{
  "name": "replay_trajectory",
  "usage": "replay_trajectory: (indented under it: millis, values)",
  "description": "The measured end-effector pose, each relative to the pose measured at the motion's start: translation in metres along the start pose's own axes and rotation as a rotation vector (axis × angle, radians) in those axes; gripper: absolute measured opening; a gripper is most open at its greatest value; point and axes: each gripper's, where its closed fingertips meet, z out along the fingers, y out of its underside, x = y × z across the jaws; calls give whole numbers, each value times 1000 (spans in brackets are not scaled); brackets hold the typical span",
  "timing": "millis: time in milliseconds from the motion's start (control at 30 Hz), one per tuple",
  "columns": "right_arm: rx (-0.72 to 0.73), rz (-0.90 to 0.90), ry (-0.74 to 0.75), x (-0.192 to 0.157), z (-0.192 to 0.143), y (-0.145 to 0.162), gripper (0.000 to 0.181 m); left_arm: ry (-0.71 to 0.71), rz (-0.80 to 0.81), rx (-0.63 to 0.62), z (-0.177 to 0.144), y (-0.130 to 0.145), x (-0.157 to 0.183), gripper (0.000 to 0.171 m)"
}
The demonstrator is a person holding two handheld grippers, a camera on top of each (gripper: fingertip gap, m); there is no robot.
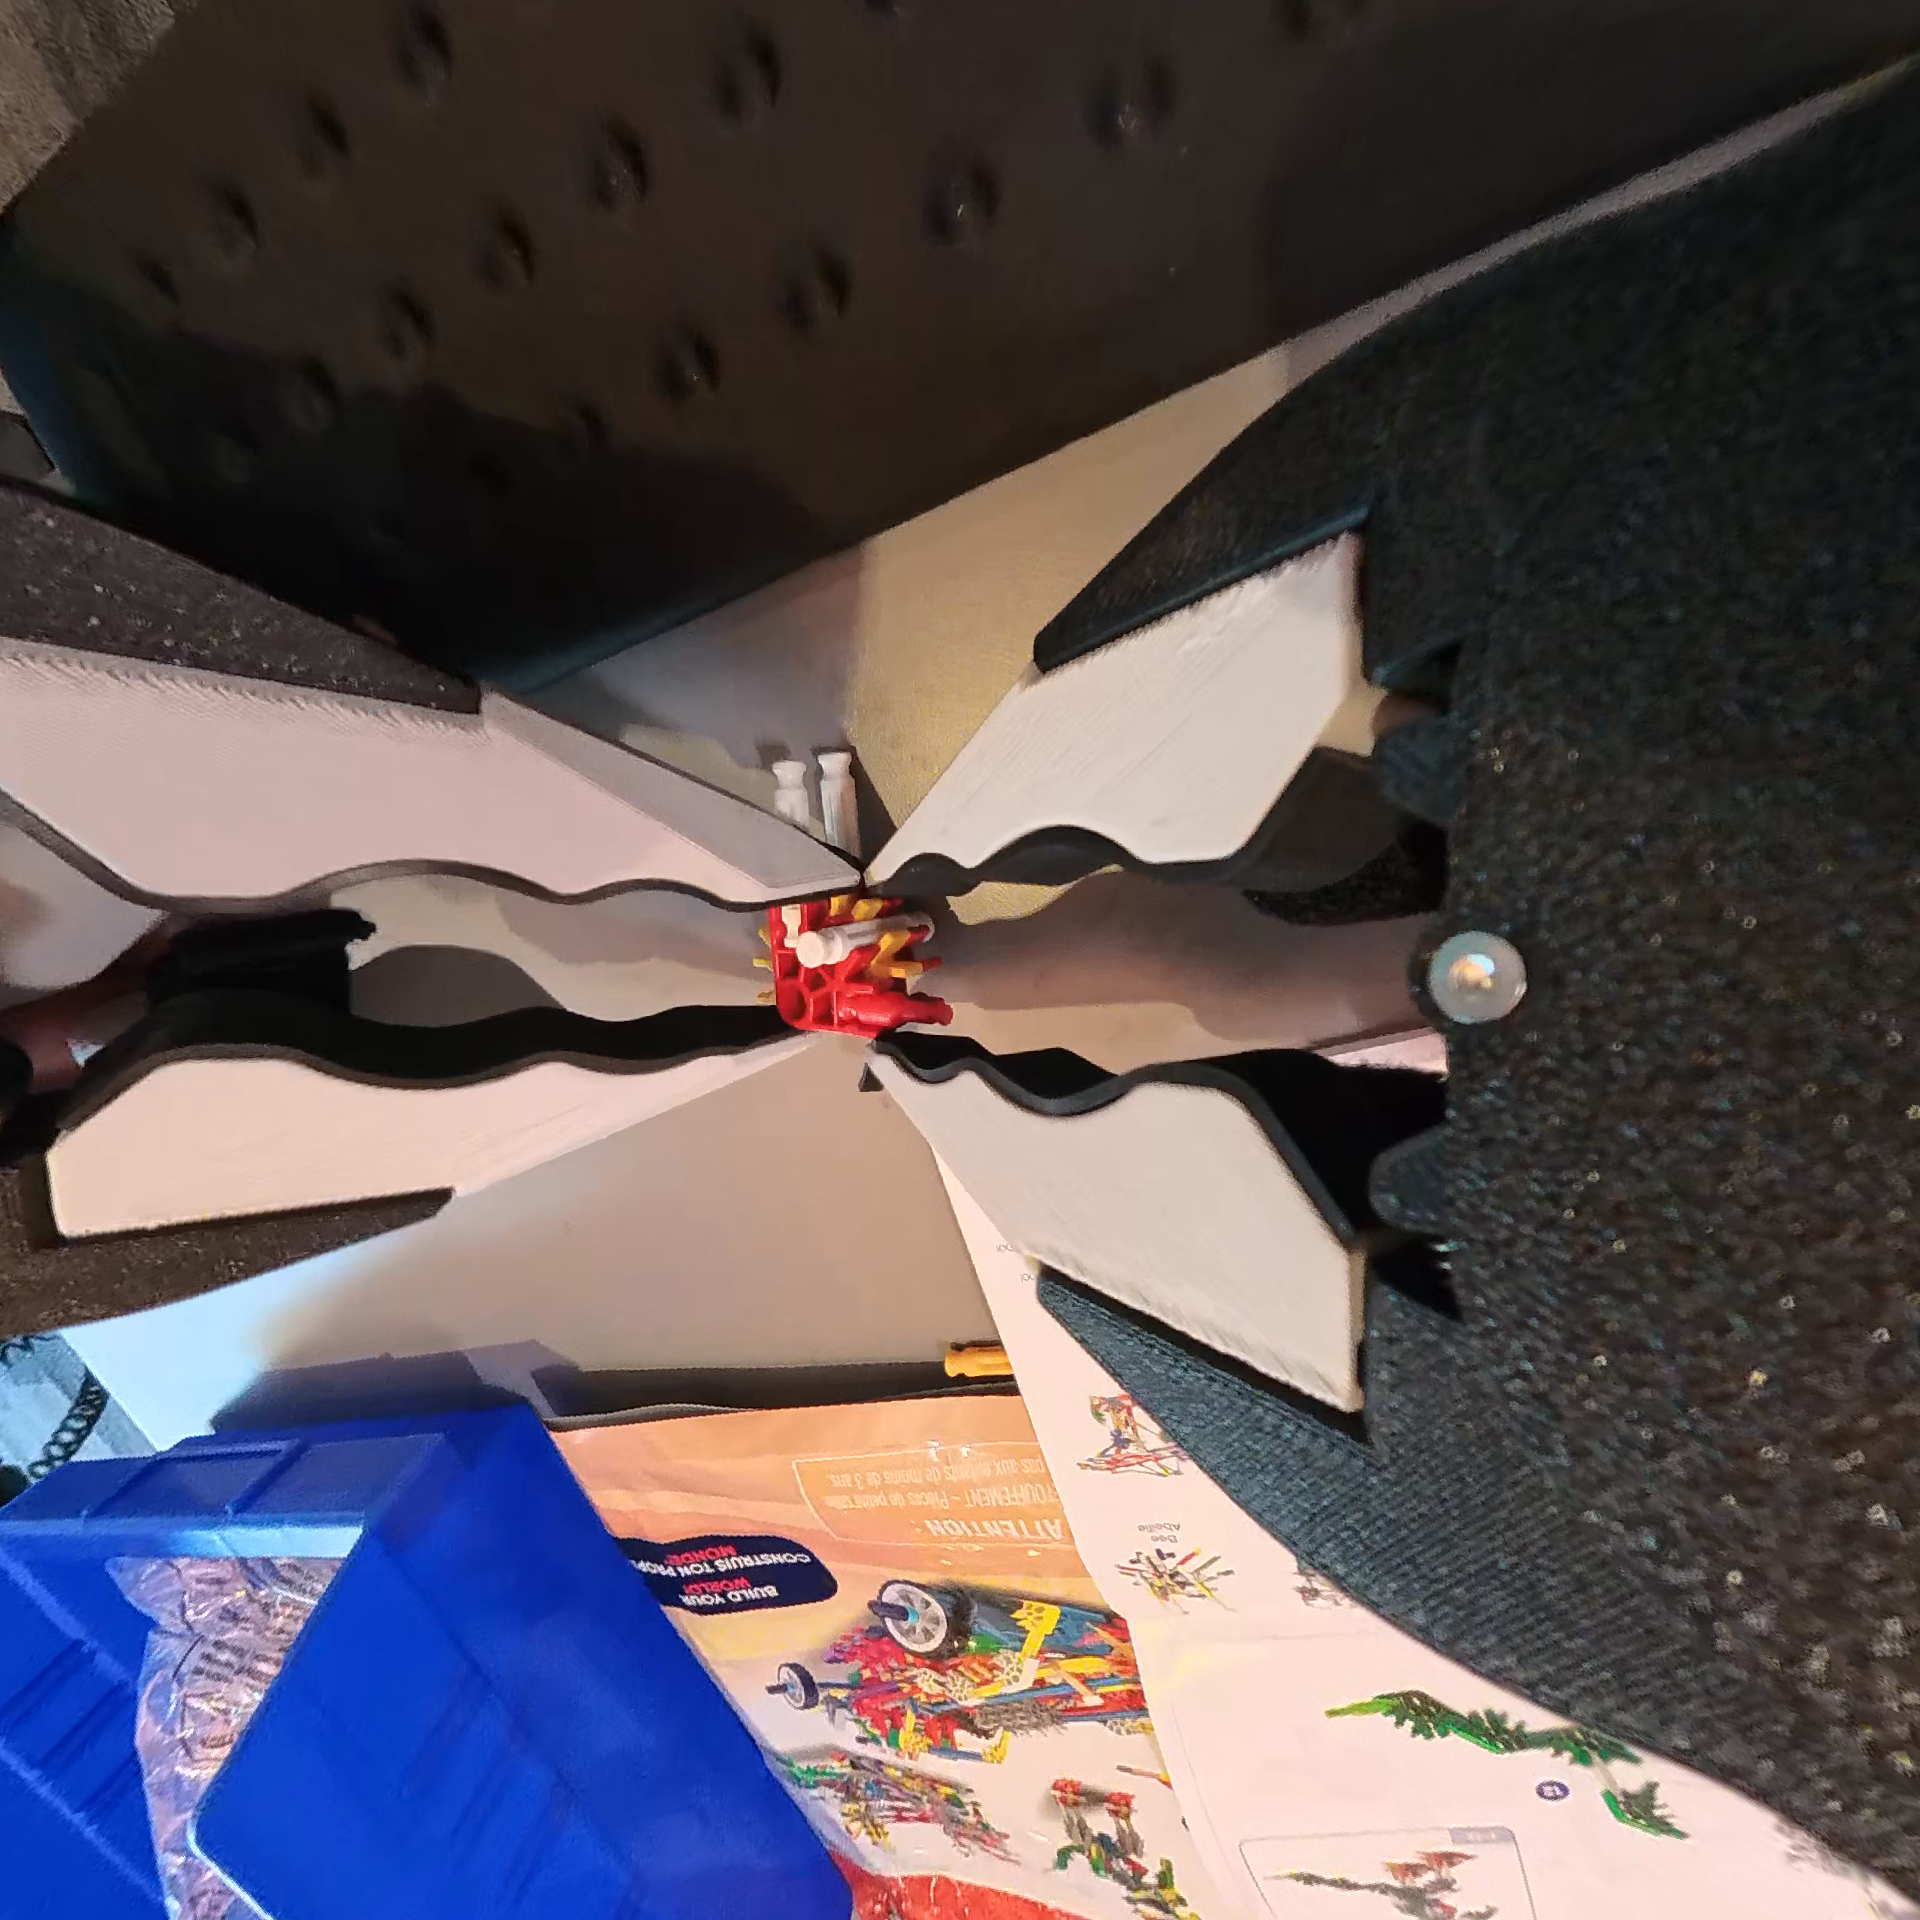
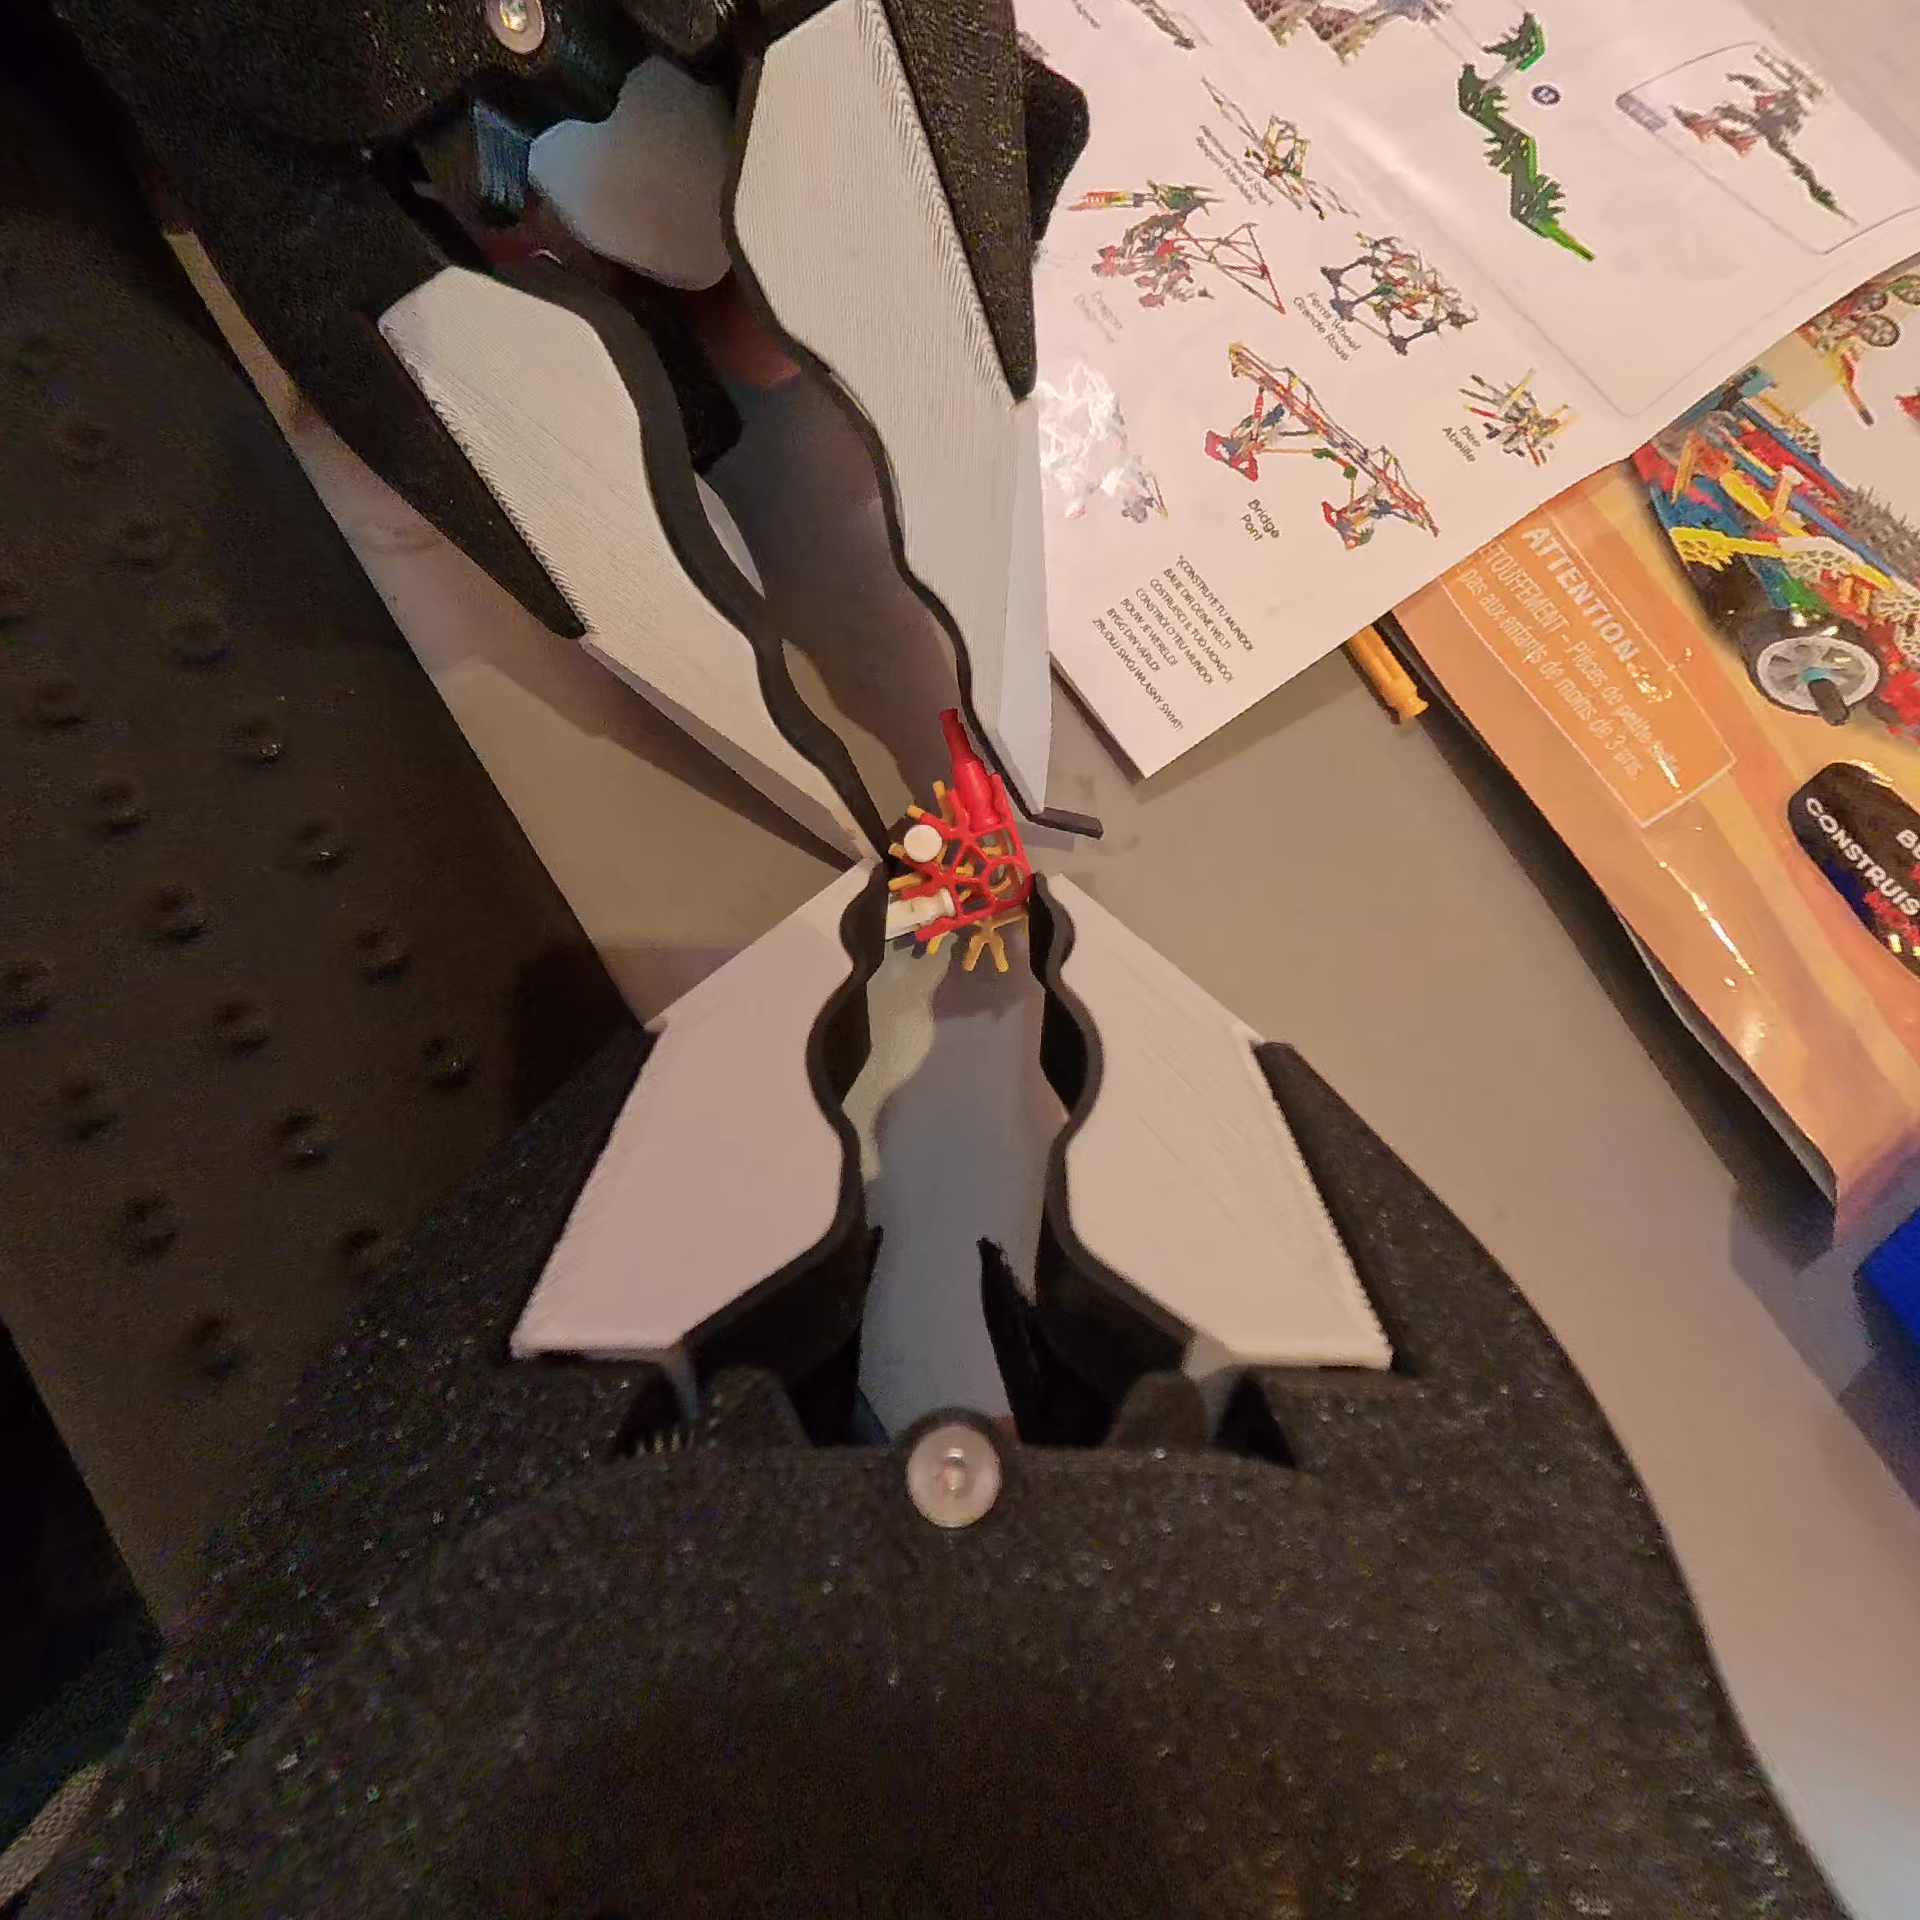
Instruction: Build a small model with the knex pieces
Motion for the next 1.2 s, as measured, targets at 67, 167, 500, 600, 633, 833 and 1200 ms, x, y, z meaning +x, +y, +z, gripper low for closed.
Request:
replay_trajectory:
  millis: [67, 167, 500, 600, 633, 833, 1200]
  values:
    - [11, -6, -1, 0, 0, 0, 26, -4, 11, -2, 0, 0, 1, 22]
    - [20, -20, -11, 0, -1, 1, 26, -6, -4, 4, 1, -1, 1, 21]
    - [50, 88, -66, 4, -5, 2, 32, -39, 21, -29, 2, -4, 0, 22]
    - [83, 137, -108, 2, -10, -5, 33, -37, 28, -29, 4, -5, 2, 23]
    - [81, 142, -111, 2, -10, -5, 33, -35, 27, -29, 4, -5, 2, 23]
    - [9, 117, 0, 6, -9, 1, 32, -35, 19, -34, 4, -5, 2, 23]
    - [1, 180, 69, 7, -8, 2, 25, -104, -4, -99, 5, -3, -1, 24]
